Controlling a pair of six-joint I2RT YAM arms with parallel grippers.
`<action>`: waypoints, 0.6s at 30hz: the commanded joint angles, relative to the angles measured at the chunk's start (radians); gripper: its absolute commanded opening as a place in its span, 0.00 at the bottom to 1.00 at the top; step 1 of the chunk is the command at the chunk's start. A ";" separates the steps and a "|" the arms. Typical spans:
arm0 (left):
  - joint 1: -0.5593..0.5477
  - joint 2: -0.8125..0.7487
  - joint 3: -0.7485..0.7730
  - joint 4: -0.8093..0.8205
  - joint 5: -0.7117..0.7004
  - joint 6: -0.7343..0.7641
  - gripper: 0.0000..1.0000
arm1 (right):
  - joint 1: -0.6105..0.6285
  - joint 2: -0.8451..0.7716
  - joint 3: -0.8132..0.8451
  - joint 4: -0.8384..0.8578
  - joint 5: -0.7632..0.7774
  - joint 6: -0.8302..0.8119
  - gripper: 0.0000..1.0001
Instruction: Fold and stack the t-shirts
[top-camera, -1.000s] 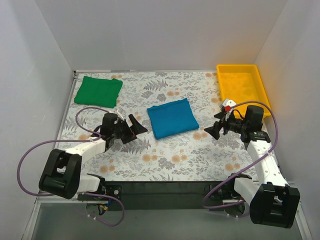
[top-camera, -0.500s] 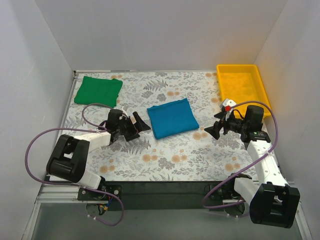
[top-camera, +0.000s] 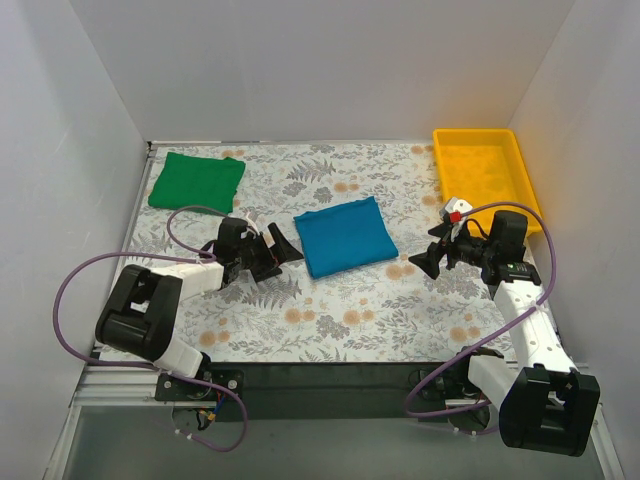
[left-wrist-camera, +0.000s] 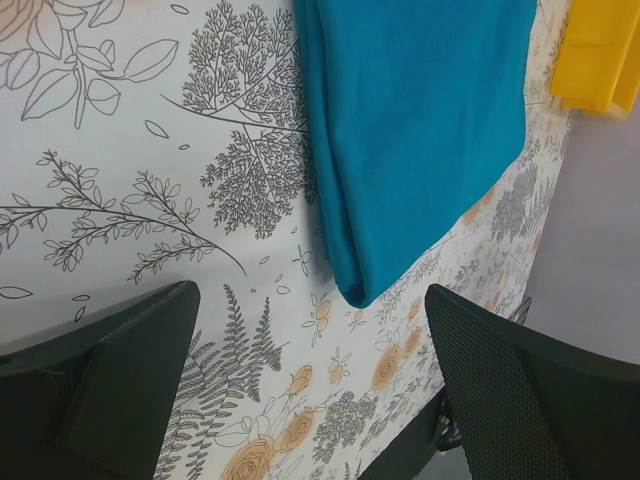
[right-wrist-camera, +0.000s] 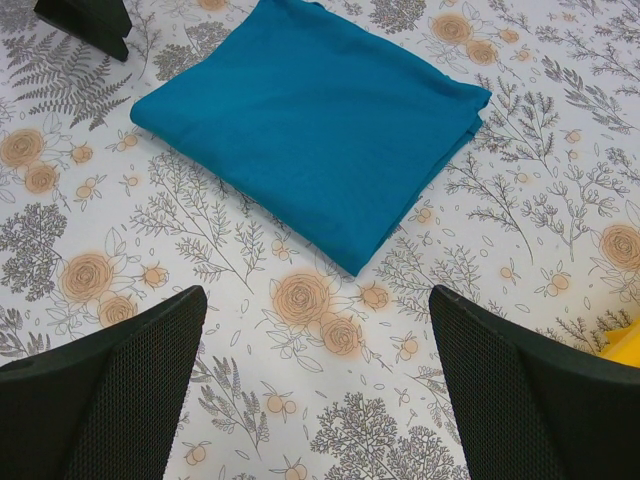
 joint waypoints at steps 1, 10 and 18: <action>-0.007 0.012 0.028 0.014 0.012 0.008 0.96 | -0.003 0.000 0.005 0.031 -0.019 -0.010 0.98; -0.010 0.035 0.028 0.028 0.023 0.005 0.95 | -0.005 0.005 0.003 0.029 -0.017 -0.010 0.98; -0.016 0.064 0.031 0.050 0.035 -0.001 0.95 | -0.005 0.011 0.003 0.031 -0.016 -0.013 0.98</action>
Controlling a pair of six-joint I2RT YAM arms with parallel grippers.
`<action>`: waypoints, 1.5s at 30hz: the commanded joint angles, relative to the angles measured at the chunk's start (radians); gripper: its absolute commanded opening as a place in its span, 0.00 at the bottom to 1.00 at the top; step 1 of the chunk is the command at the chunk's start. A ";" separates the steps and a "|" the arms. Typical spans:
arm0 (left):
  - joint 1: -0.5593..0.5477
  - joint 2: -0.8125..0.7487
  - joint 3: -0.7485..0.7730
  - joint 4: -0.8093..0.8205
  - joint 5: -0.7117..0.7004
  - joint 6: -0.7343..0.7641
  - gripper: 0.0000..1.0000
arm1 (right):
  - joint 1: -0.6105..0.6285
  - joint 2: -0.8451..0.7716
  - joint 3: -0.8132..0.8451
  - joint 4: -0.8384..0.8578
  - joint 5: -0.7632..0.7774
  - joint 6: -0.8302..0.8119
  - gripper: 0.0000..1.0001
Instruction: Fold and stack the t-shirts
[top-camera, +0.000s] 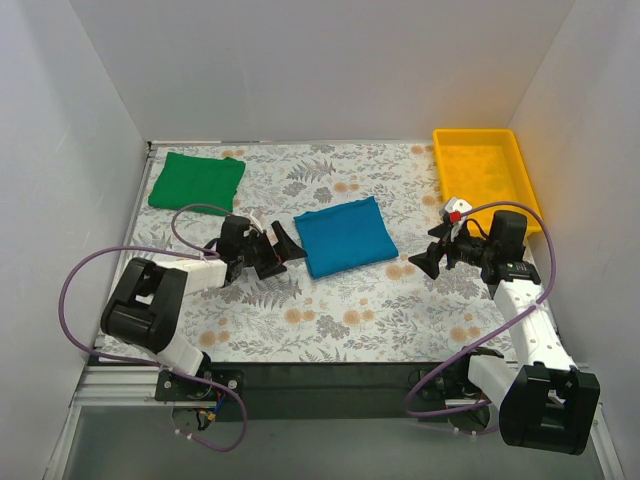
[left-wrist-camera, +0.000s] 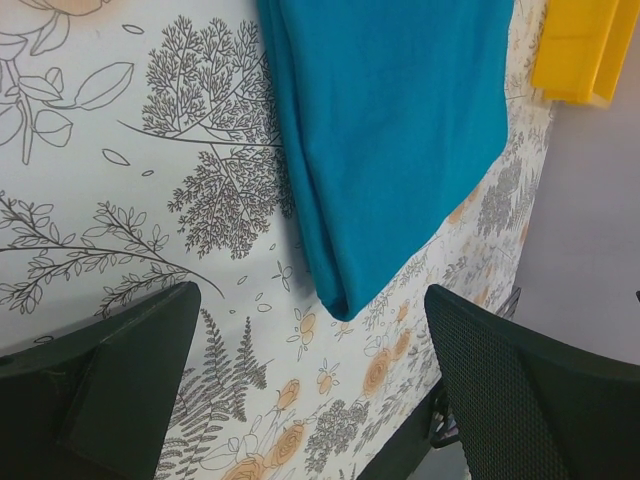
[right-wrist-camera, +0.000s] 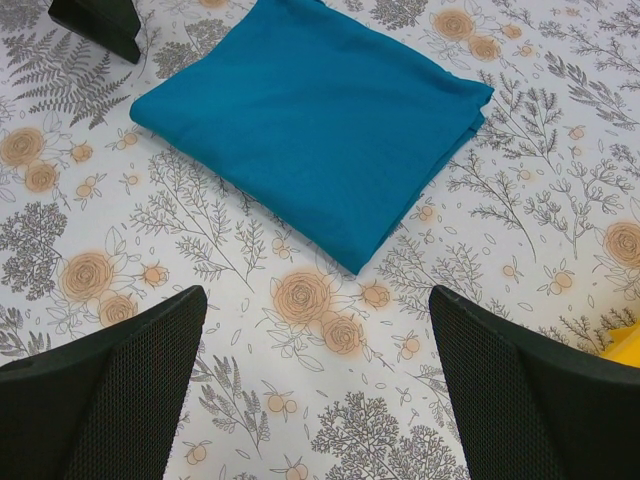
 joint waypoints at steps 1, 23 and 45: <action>-0.008 0.018 0.012 -0.004 0.001 0.005 0.95 | -0.005 0.002 0.003 0.029 -0.015 -0.012 0.98; -0.020 0.091 0.020 0.043 0.016 -0.015 0.95 | -0.003 0.005 0.002 0.029 -0.013 -0.014 0.98; -0.026 0.344 0.379 -0.248 -0.343 -0.052 0.80 | -0.008 0.001 0.002 0.027 -0.011 -0.014 0.98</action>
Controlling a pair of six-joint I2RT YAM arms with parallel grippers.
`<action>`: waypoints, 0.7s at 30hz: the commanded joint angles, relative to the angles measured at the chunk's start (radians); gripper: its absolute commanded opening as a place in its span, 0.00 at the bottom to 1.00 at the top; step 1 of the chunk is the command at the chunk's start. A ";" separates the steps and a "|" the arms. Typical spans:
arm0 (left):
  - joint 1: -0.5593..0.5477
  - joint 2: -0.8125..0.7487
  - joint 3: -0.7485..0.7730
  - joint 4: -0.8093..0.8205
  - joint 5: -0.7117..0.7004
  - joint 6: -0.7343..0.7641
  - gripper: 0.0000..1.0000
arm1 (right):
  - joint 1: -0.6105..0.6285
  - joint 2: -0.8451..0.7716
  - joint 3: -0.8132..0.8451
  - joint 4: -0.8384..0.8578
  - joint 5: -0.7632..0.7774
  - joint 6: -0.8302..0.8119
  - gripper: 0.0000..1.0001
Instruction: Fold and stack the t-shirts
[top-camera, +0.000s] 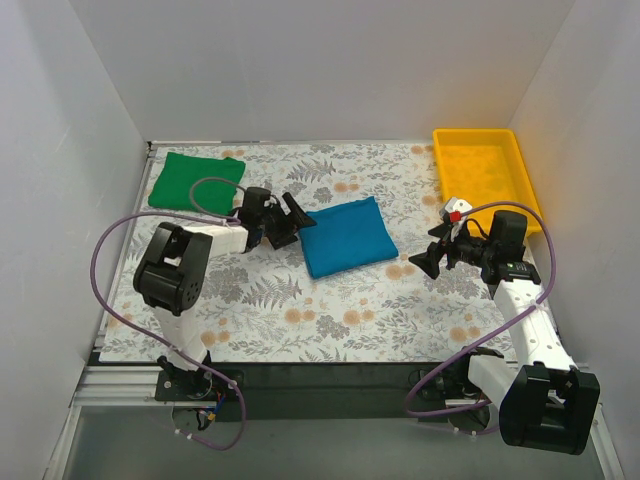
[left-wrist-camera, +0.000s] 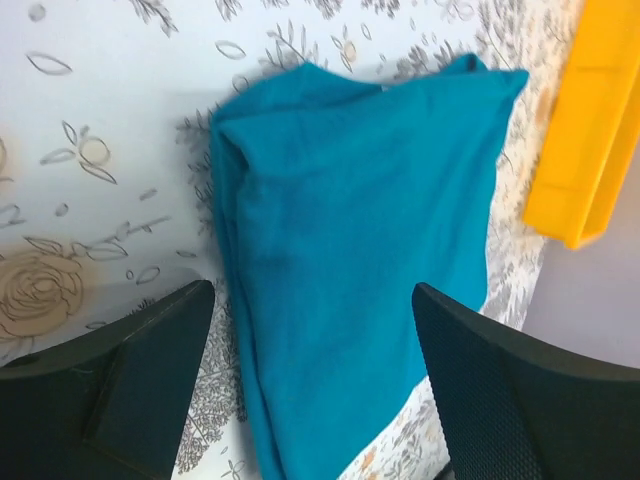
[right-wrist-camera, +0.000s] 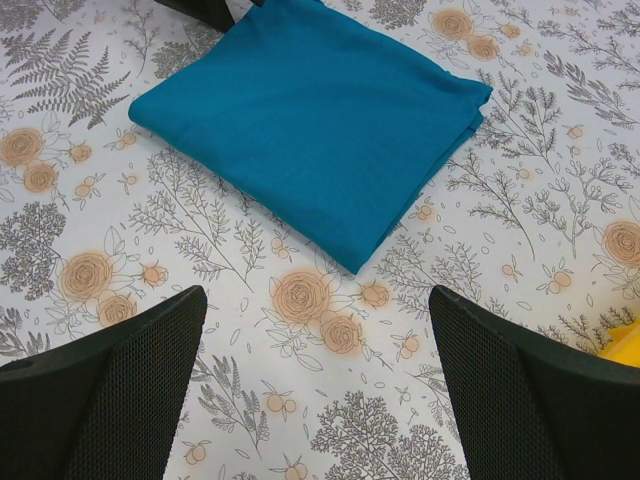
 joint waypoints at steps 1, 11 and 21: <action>0.002 0.060 0.060 -0.214 -0.182 0.034 0.80 | -0.006 0.000 0.002 0.029 -0.014 -0.014 0.98; -0.012 0.183 0.172 -0.283 -0.070 0.086 0.75 | -0.008 0.000 0.003 0.029 -0.015 -0.014 0.98; -0.059 0.249 0.220 -0.287 -0.025 0.081 0.64 | -0.013 -0.001 0.003 0.027 -0.015 -0.014 0.98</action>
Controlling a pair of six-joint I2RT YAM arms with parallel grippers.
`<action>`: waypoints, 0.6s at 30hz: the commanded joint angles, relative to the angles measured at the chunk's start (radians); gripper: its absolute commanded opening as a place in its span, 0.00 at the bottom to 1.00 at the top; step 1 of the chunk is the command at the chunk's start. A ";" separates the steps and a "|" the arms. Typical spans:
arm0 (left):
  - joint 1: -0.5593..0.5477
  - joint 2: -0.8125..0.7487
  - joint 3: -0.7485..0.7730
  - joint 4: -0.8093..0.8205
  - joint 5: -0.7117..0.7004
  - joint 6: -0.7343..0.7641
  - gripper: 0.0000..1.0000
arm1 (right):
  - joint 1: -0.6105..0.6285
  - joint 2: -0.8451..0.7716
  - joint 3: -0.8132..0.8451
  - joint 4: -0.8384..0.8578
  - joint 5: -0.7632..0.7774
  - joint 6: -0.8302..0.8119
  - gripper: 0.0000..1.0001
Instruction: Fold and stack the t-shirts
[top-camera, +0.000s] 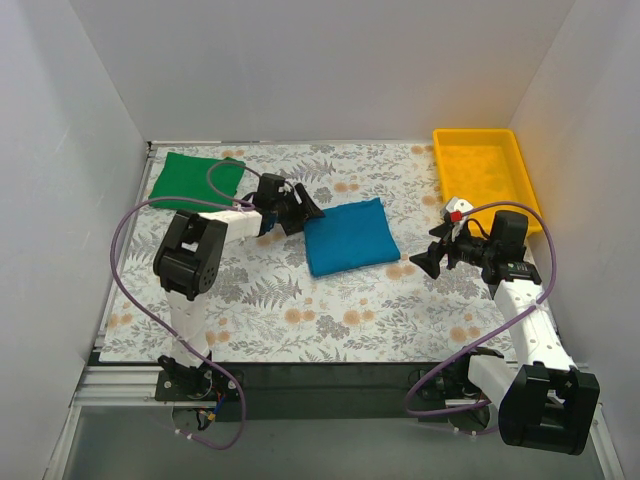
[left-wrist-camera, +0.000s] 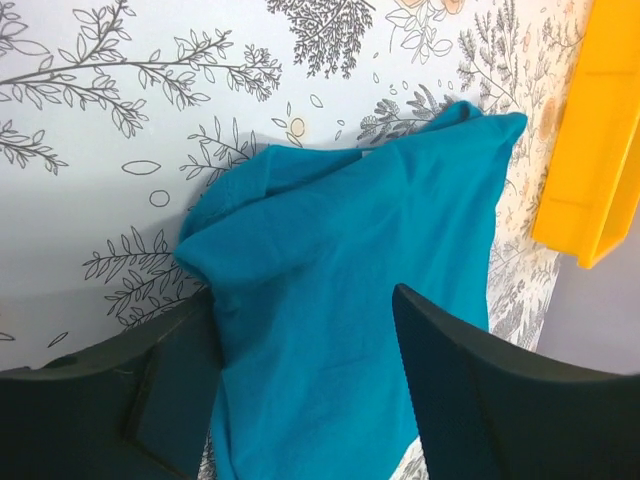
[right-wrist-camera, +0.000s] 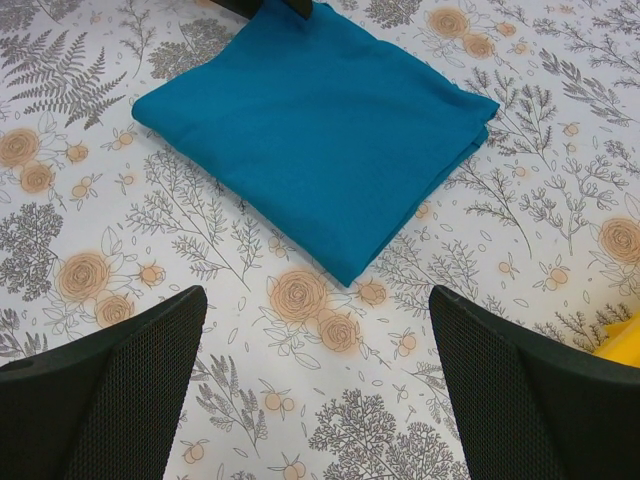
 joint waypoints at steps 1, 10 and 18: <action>-0.021 0.079 -0.033 -0.169 -0.010 0.030 0.61 | -0.006 0.000 0.003 0.029 -0.015 -0.014 0.98; -0.022 0.067 -0.031 -0.106 0.050 0.090 0.05 | -0.011 -0.004 0.003 0.028 -0.015 -0.012 0.98; -0.005 -0.115 -0.043 -0.106 -0.111 0.300 0.00 | -0.018 -0.006 0.003 0.029 -0.018 -0.012 0.98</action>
